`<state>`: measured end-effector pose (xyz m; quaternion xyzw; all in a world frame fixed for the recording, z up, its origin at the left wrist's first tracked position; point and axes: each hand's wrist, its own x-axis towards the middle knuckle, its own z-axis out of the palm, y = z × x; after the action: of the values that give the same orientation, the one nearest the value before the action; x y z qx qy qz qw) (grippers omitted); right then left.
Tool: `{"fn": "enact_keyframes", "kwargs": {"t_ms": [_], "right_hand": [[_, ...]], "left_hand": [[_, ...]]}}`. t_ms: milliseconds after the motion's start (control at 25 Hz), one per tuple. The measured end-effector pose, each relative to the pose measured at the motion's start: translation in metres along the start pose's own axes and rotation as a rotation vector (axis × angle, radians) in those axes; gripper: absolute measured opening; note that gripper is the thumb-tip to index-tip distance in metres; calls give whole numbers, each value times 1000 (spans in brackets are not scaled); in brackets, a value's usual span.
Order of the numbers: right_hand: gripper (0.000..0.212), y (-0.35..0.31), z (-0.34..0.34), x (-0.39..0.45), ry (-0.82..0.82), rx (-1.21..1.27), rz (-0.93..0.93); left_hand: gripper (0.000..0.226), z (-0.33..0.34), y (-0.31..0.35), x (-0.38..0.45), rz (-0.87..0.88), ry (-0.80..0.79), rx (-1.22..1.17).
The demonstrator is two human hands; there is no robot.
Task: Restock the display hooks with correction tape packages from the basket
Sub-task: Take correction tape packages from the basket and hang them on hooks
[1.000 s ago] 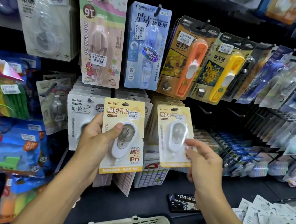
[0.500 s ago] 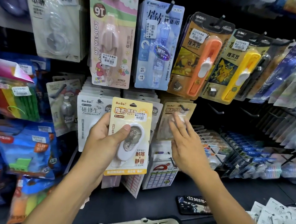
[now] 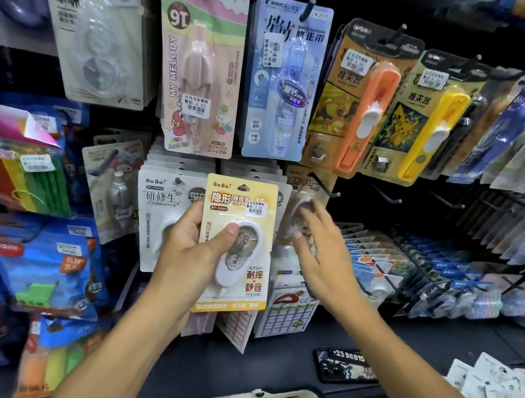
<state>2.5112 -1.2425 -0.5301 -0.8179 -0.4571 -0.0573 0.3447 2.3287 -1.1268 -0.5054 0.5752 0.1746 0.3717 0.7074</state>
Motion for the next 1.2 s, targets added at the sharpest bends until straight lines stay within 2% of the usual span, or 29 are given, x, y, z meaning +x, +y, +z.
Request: {"fn": "enact_keyframes", "kwargs": {"t_ms": [40, 120, 160, 200, 240, 280, 360, 440, 560, 720, 800, 880, 920, 960, 1040, 1080, 1120, 1200], "right_hand": [[46, -10, -2, -19, -21, 276, 50], [36, -32, -7, -51, -197, 788, 164], [27, -37, -9, -62, -256, 931, 227], [22, -39, -10, -68, -247, 977, 271], [19, -37, -15, -72, -185, 989, 313], [17, -32, -21, -73, -98, 973, 356], [16, -16, -37, -73, 60, 873, 439], [19, -2, -51, -74, 127, 780, 488], [22, 6, -57, -68, 180, 767, 515], [30, 1, -42, -29, 266, 744, 585], [40, 3, -30, -11, 180, 815, 611], [60, 12, -17, -8, 96, 871, 630], [64, 20, -8, -16, 64, 858, 660], [59, 27, 5, -32, 35, 831, 689], [35, 42, 43, -83, -65, 770, 780], [24, 50, 64, -115, -154, 712, 843], [18, 58, 87, -149, -266, 580, 869], [19, 78, 123, -212, -539, 178, 756]], "left_hand": [[27, 4, 0, -1, -8, -6, -19], [26, 14, -2, -4, -15, -50, -49], [24, 20, -2, -7, -24, -89, -51], [22, 25, -4, -11, -17, -121, 1], [21, 27, -6, -13, 54, -117, 181], [26, 26, -8, -13, 186, -68, 496], [52, 14, -10, -9, 435, 98, 1148], [70, 1, -7, -1, 417, 97, 1373], [79, -11, -7, 4, 329, -11, 1468], [78, -15, -10, 6, 360, -66, 1446], [69, -15, -16, 0, 432, -27, 1389], [51, -15, -21, -10, 572, 83, 1303], [43, -16, -27, -16, 633, 116, 1272], [37, -17, -37, -23, 654, 112, 1252], [32, -19, -65, -42, 616, -17, 1258], [32, -20, -85, -54, 563, -151, 1312], [32, -23, -109, -70, 449, -328, 1380], [35, -37, -157, -102, 97, -675, 1474]]}}
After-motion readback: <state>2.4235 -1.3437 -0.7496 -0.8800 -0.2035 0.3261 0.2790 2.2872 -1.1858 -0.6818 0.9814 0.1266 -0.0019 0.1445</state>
